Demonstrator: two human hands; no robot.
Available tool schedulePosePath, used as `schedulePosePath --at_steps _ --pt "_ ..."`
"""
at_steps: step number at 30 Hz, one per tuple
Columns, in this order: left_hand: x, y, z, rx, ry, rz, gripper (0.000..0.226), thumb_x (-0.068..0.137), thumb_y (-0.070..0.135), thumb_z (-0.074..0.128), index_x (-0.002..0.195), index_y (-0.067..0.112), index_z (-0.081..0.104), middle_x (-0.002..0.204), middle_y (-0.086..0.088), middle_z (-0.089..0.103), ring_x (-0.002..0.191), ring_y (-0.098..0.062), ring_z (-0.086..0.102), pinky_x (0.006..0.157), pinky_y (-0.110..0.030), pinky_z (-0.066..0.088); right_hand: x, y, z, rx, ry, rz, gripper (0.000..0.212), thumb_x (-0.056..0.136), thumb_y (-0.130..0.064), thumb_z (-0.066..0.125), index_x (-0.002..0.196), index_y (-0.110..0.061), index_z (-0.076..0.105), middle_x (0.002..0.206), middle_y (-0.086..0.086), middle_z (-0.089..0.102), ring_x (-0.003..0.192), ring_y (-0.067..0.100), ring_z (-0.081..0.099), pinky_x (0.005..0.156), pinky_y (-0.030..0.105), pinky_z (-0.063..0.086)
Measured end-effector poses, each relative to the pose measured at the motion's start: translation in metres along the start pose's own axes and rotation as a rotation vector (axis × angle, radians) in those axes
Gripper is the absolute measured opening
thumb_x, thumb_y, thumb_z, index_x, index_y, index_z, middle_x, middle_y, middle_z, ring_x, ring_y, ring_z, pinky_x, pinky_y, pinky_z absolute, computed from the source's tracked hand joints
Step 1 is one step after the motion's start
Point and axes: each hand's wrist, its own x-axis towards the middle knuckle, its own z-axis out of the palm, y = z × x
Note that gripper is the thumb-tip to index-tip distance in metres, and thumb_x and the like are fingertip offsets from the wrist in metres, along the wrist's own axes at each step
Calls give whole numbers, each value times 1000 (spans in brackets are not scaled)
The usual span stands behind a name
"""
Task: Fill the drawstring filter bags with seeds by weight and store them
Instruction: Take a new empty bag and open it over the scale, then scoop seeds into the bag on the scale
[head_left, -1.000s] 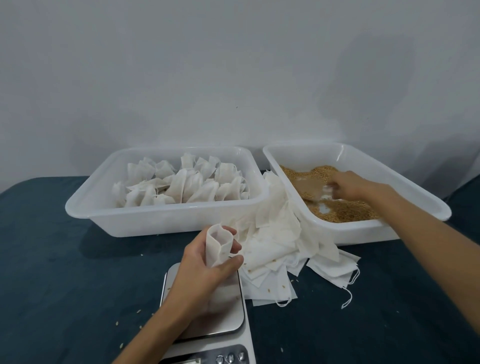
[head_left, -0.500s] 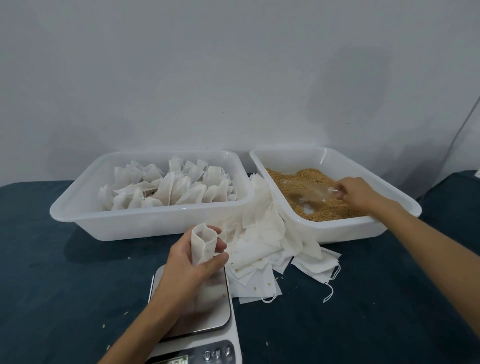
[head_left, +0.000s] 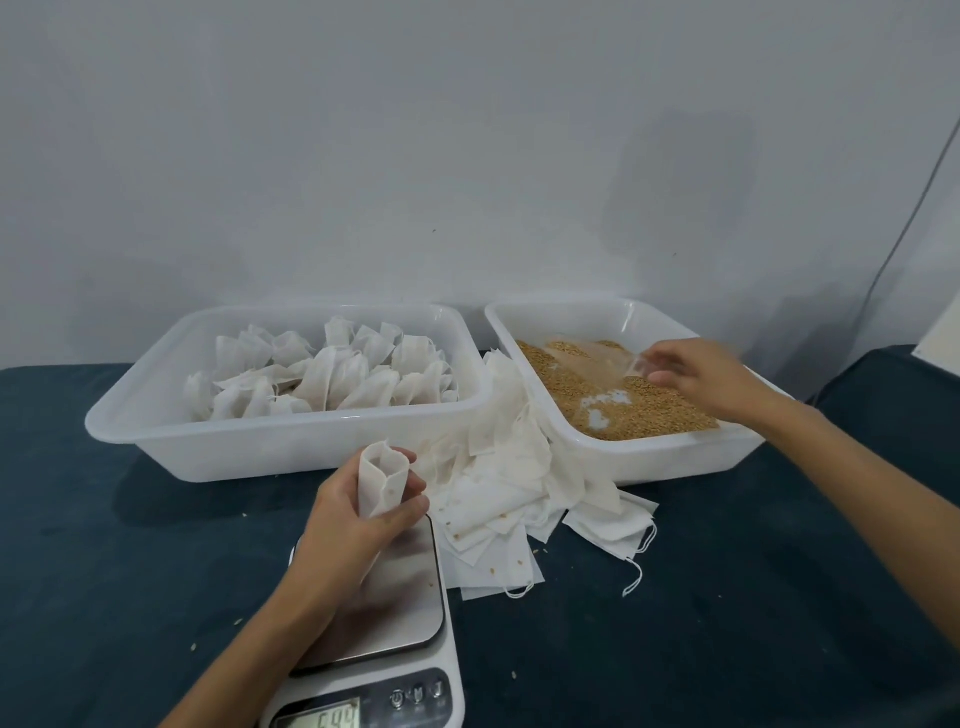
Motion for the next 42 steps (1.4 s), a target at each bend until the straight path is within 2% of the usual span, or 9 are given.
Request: schedulePosePath --at_steps 7,10,14,16,21,25,30,36,42 --pt "1 0 0 67 -7 -6 31 85 1 80 108 17 68 93 -3 74 95 -25 70 76 -18 56 -33 -69 -11 260 -153 -232 29 94 -5 66 117 -22 68 108 -17 72 106 -7 65 93 9 48" --pt "0 2 -1 81 -8 -4 28 85 5 81 106 17 68 93 -2 74 92 -20 70 77 -21 57 -41 -91 -13 257 -194 -316 31 91 -12 69 118 -26 68 107 -24 73 104 -8 66 89 6 46" --pt "-1 8 -1 53 -56 8 30 85 17 80 112 15 66 95 -3 74 92 -18 68 87 -35 56 -45 -114 -22 227 -259 -412 34 84 -32 67 118 -30 67 113 -20 72 109 -3 66 96 13 46" --pt "-4 11 -2 26 -83 7 32 85 22 79 114 17 66 94 -3 73 91 -16 66 92 -38 54 -45 -122 -26 209 -254 -460 33 81 -39 66 113 -34 66 112 -23 72 108 -5 66 94 7 43" --pt "-12 7 -10 42 -140 28 31 92 23 78 119 22 64 97 -2 75 98 -28 70 96 -39 53 -45 -133 -30 194 -235 -525 30 81 -37 65 111 -37 67 110 -26 70 106 -9 64 91 0 38" --pt "-14 7 -16 29 -154 55 32 90 26 79 118 26 64 97 1 75 94 -14 69 90 -29 54 -45 -141 -33 171 -247 -521 30 82 -36 65 111 -43 65 110 -30 70 107 -12 63 91 -1 37" --pt "-10 12 -17 -34 -133 77 31 89 27 79 117 23 65 98 0 75 90 -10 67 81 -21 53 -44 -151 -34 127 -211 -530 32 81 -32 66 111 -43 67 109 -32 69 105 -14 62 89 -4 34" --pt "-6 10 -13 -37 -103 75 25 88 23 81 109 19 67 99 0 76 91 -11 69 86 -30 57 -42 -155 -34 107 -182 -546 32 80 -32 66 109 -46 66 107 -35 68 104 -16 61 88 -4 34" --pt "-2 11 -6 -34 -116 78 20 90 14 80 106 12 67 94 2 74 87 -10 66 82 -27 55 -41 -154 -35 42 -158 -544 37 84 -24 71 111 -49 64 109 -34 68 106 -13 61 92 1 38"
